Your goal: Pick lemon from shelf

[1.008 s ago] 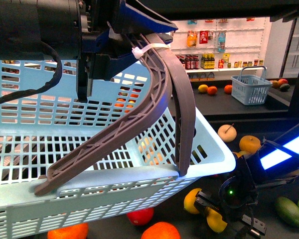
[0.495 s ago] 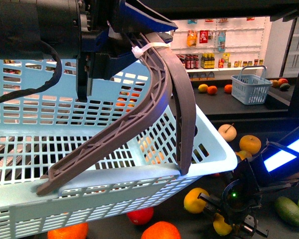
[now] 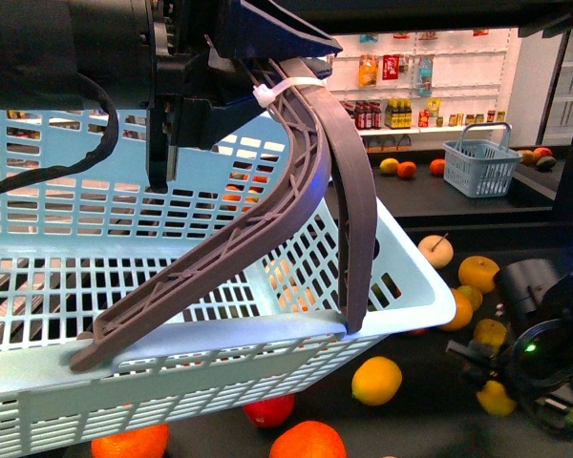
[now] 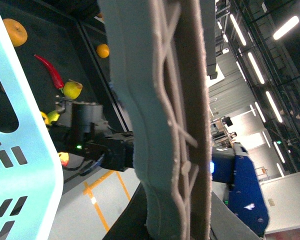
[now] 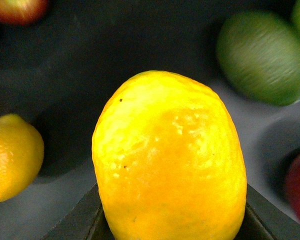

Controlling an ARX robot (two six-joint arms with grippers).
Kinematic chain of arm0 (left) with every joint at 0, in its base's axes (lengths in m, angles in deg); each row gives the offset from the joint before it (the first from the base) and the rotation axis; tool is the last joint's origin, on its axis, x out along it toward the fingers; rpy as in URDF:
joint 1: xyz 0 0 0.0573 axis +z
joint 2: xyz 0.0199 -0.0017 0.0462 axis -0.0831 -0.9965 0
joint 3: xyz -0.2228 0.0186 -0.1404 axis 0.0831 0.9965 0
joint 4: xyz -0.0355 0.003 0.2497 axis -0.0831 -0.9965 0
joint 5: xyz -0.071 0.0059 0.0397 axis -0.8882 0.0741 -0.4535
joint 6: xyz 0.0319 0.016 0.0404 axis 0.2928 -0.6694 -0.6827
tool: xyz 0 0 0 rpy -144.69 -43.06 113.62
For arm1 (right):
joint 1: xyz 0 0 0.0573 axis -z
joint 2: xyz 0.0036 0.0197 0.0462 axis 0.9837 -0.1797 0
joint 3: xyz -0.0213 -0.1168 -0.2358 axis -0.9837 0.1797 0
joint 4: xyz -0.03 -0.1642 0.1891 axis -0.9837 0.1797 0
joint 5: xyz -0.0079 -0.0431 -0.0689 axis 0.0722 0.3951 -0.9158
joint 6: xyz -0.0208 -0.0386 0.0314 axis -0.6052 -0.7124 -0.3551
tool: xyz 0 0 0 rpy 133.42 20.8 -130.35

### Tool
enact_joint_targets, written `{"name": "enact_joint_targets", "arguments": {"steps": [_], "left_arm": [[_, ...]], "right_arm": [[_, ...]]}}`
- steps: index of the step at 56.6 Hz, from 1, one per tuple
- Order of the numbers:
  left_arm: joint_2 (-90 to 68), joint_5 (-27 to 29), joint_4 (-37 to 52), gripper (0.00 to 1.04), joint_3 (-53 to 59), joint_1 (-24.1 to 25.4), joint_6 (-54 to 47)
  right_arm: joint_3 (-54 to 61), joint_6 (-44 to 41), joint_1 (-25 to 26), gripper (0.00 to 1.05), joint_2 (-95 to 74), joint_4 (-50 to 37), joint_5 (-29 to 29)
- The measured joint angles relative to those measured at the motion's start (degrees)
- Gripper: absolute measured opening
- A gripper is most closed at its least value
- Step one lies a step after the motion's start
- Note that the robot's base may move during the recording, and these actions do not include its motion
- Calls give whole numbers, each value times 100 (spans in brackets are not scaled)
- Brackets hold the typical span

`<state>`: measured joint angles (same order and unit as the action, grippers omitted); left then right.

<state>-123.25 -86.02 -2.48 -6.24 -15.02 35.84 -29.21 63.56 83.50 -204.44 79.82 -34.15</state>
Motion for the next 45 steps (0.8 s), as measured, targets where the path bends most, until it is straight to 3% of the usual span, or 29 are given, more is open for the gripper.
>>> {"name": "enact_joint_targets", "arguments": {"steps": [5, 22, 33, 45], "left_arm": [[0, 2, 0, 9, 0, 0, 0], [0, 2, 0, 9, 0, 0, 0], [0, 4, 0, 9, 0, 0, 0], [0, 4, 0, 9, 0, 0, 0]], "right_arm": [[529, -116, 164, 48, 660, -247, 221], [1558, -15, 210, 47, 3333, -544, 1921], [1764, 374, -138, 47, 4559, -743, 3351], [2024, 527, -761, 47, 4736, -732, 3810]]}}
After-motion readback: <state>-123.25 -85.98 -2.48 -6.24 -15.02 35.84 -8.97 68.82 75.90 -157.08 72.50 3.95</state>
